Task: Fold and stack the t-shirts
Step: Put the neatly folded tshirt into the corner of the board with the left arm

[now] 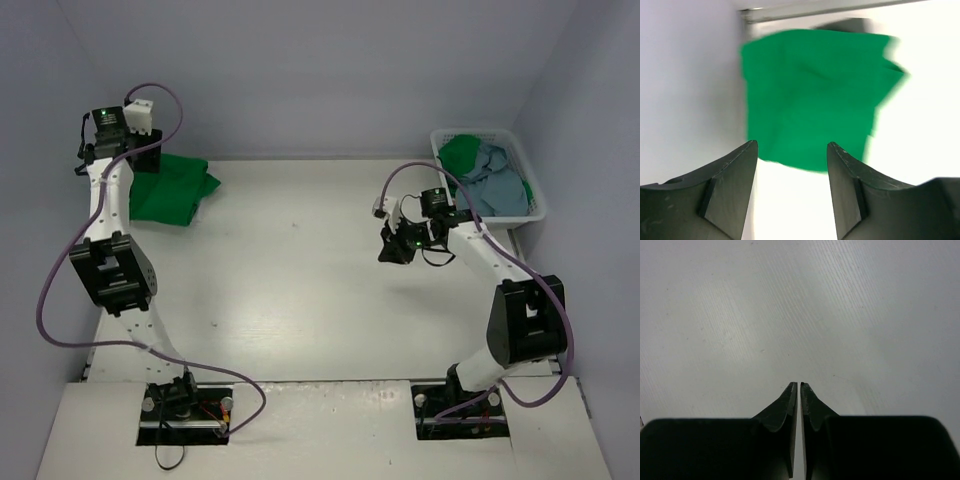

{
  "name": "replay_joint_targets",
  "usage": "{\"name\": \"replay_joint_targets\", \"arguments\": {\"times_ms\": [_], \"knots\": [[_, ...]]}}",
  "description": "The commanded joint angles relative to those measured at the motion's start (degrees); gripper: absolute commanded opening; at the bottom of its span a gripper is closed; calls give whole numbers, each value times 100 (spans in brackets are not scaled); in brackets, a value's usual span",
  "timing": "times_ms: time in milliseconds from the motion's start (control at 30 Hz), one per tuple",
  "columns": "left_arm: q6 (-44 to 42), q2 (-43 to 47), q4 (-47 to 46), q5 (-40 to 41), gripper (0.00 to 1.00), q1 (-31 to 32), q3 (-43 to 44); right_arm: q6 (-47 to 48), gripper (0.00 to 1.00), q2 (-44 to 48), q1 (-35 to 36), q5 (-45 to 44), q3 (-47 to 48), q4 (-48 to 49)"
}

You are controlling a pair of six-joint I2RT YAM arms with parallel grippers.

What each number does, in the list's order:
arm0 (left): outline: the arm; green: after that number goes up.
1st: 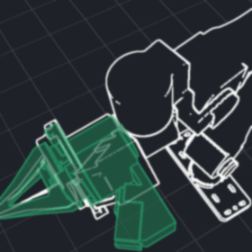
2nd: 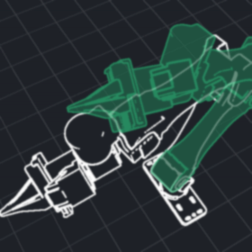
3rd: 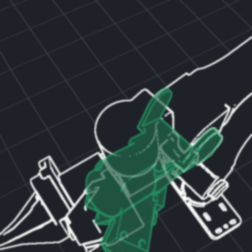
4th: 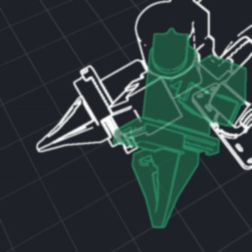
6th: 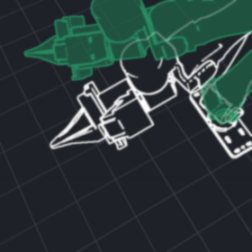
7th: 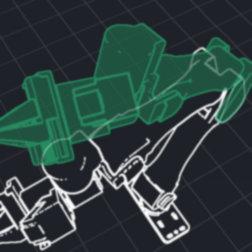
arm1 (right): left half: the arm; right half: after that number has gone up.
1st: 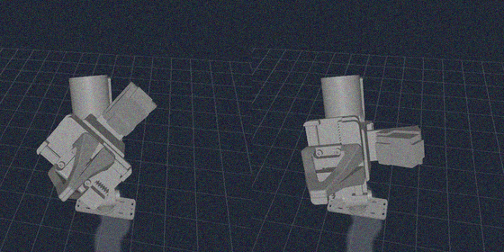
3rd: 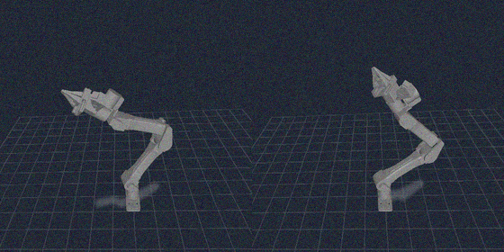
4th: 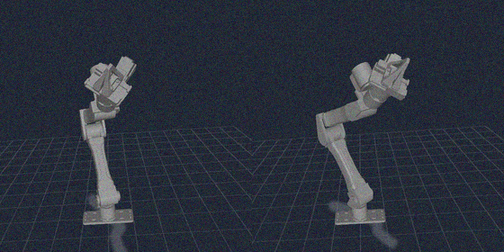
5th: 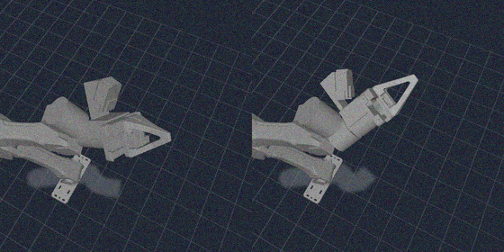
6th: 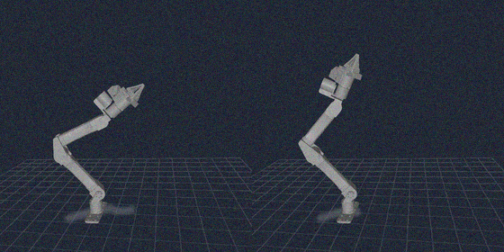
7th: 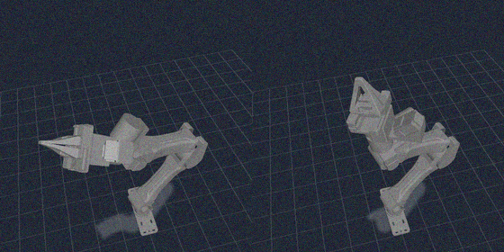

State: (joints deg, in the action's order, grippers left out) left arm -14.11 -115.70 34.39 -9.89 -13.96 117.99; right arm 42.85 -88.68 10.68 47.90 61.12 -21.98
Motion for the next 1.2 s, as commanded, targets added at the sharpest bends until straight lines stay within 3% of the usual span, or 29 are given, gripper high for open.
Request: {"name": "replay_joint_targets", "arguments": {"times_ms": [0,333,467,600,867,933,1167], "knots": [[523,1127,-56,-1171,52,-11,-381,-101,6,535,-145,-61,58,176],[532,3051,753,-2780,53,-11,-2122,-1023,38,1257,-338,-1220,40,194],[383,3422,1033,-3334,53,-2,-2632,-1375,45,1433,-548,-1484,-100,203],[84,3580,1956,-3870,53,24,-2825,-1692,60,1731,-960,-1407,-250,203],[-215,4459,2379,-3696,53,42,-3799,-1526,79,1610,-2332,-1090,-531,194],[-189,4643,2309,-3696,53,51,-4037,-1420,99,1521,-2683,-1037,-584,194],[-250,5206,1764,-3380,59,42,-4996,-1358,100,1784,-3405,-581,-628,115]]}}
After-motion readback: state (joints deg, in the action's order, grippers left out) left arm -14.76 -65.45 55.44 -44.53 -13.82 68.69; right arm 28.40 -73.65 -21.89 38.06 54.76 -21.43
